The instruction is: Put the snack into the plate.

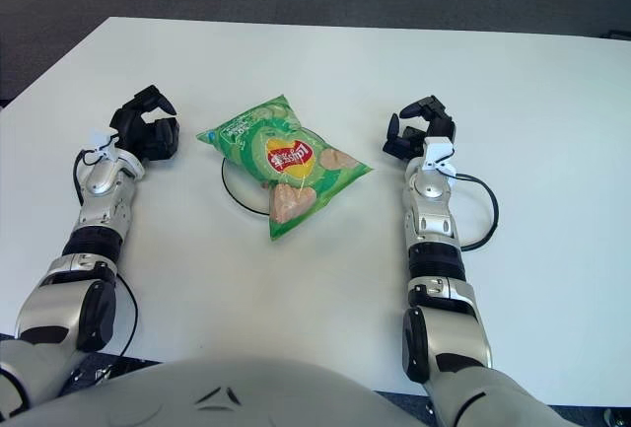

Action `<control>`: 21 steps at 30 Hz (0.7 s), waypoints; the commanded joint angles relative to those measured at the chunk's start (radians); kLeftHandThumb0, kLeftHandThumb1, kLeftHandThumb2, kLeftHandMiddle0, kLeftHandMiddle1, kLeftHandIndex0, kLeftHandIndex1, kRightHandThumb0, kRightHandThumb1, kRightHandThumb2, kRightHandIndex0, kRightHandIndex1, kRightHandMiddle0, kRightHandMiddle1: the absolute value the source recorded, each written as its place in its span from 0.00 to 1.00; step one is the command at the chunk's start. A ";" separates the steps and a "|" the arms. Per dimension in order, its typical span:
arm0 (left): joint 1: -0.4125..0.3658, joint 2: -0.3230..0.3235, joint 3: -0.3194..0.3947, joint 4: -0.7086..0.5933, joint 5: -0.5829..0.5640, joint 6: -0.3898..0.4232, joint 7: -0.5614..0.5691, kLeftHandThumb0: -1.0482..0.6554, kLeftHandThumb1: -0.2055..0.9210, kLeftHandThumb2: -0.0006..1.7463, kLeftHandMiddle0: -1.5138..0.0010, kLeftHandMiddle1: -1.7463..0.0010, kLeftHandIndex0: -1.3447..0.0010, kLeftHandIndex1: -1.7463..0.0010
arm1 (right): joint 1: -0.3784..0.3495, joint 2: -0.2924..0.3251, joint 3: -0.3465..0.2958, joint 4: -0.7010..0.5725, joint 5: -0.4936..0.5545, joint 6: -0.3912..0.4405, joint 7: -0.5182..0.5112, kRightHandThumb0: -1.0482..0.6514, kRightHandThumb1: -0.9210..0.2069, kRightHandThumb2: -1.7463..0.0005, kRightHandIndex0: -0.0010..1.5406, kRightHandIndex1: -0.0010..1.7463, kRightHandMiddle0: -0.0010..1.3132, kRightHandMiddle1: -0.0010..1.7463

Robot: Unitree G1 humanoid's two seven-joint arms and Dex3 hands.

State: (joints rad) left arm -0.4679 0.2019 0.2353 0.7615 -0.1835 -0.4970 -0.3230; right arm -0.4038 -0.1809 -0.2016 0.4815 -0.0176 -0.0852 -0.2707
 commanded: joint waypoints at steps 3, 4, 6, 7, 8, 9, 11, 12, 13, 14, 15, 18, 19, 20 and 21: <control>0.175 -0.043 -0.006 -0.008 0.005 -0.024 0.017 0.33 0.46 0.76 0.15 0.00 0.54 0.00 | 0.078 0.032 -0.007 0.029 0.022 0.055 0.017 0.33 0.54 0.24 0.85 1.00 0.47 1.00; 0.185 -0.045 -0.007 -0.022 0.006 -0.027 0.019 0.33 0.45 0.76 0.15 0.00 0.54 0.00 | 0.080 0.035 -0.011 0.024 0.030 0.055 0.021 0.33 0.54 0.24 0.85 1.00 0.47 1.00; 0.199 -0.046 -0.007 -0.042 0.005 -0.026 0.019 0.33 0.45 0.76 0.15 0.00 0.54 0.00 | 0.088 0.040 -0.014 0.010 0.035 0.058 0.023 0.33 0.53 0.25 0.85 1.00 0.47 1.00; 0.211 -0.048 -0.007 -0.058 0.005 -0.030 0.019 0.33 0.45 0.76 0.15 0.00 0.54 0.00 | 0.096 0.048 -0.019 -0.005 0.045 0.058 0.024 0.34 0.53 0.25 0.84 1.00 0.46 1.00; 0.219 -0.049 -0.007 -0.070 0.004 -0.032 0.019 0.33 0.45 0.76 0.15 0.00 0.54 0.00 | 0.102 0.053 -0.024 -0.016 0.051 0.059 0.024 0.34 0.53 0.25 0.84 1.00 0.46 1.00; 0.235 -0.052 -0.006 -0.092 0.003 -0.036 0.020 0.33 0.45 0.76 0.15 0.00 0.54 0.00 | 0.115 0.062 -0.033 -0.037 0.064 0.057 0.022 0.34 0.53 0.25 0.84 1.00 0.46 1.00; 0.260 -0.056 -0.006 -0.126 0.002 -0.040 0.022 0.33 0.45 0.76 0.15 0.00 0.54 0.00 | 0.135 0.074 -0.044 -0.068 0.080 0.055 0.018 0.34 0.52 0.26 0.83 1.00 0.46 1.00; 0.281 -0.060 -0.006 -0.152 0.000 -0.043 0.023 0.33 0.45 0.76 0.15 0.00 0.54 0.00 | 0.152 0.082 -0.048 -0.095 0.087 0.055 0.014 0.34 0.52 0.26 0.83 1.00 0.46 1.00; 0.295 -0.063 -0.006 -0.170 -0.001 -0.044 0.023 0.33 0.45 0.76 0.15 0.00 0.54 0.00 | 0.163 0.086 -0.050 -0.113 0.090 0.057 0.012 0.34 0.52 0.26 0.82 1.00 0.46 1.00; 0.313 -0.067 -0.007 -0.192 -0.003 -0.044 0.024 0.33 0.45 0.76 0.15 0.00 0.54 0.00 | 0.175 0.092 -0.050 -0.133 0.091 0.060 0.008 0.34 0.52 0.26 0.82 1.00 0.46 1.00; 0.324 -0.069 -0.008 -0.208 -0.005 -0.042 0.024 0.33 0.45 0.76 0.15 0.00 0.54 0.00 | 0.182 0.096 -0.051 -0.146 0.091 0.064 0.007 0.34 0.52 0.26 0.82 1.00 0.45 1.00; 0.368 -0.080 -0.011 -0.273 -0.011 -0.032 0.027 0.33 0.45 0.76 0.15 0.00 0.54 0.00 | 0.201 0.109 -0.051 -0.187 0.087 0.074 -0.003 0.34 0.51 0.27 0.80 1.00 0.45 1.00; 0.380 -0.084 -0.013 -0.294 -0.012 -0.028 0.029 0.33 0.45 0.76 0.15 0.00 0.54 0.00 | 0.204 0.112 -0.051 -0.195 0.085 0.076 -0.005 0.34 0.50 0.27 0.80 1.00 0.44 1.00; 0.396 -0.092 -0.017 -0.323 -0.013 -0.026 0.032 0.33 0.45 0.76 0.14 0.00 0.54 0.00 | 0.207 0.118 -0.052 -0.202 0.085 0.073 -0.010 0.34 0.50 0.28 0.80 1.00 0.44 1.00; 0.409 -0.097 -0.020 -0.345 -0.013 -0.023 0.034 0.33 0.45 0.76 0.14 0.00 0.54 0.00 | 0.209 0.122 -0.053 -0.208 0.085 0.072 -0.013 0.34 0.49 0.28 0.80 1.00 0.44 1.00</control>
State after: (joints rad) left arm -0.3130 0.1951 0.2335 0.4479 -0.1842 -0.5232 -0.3185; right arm -0.3299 -0.1343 -0.2417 0.2910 0.0439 -0.0354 -0.2625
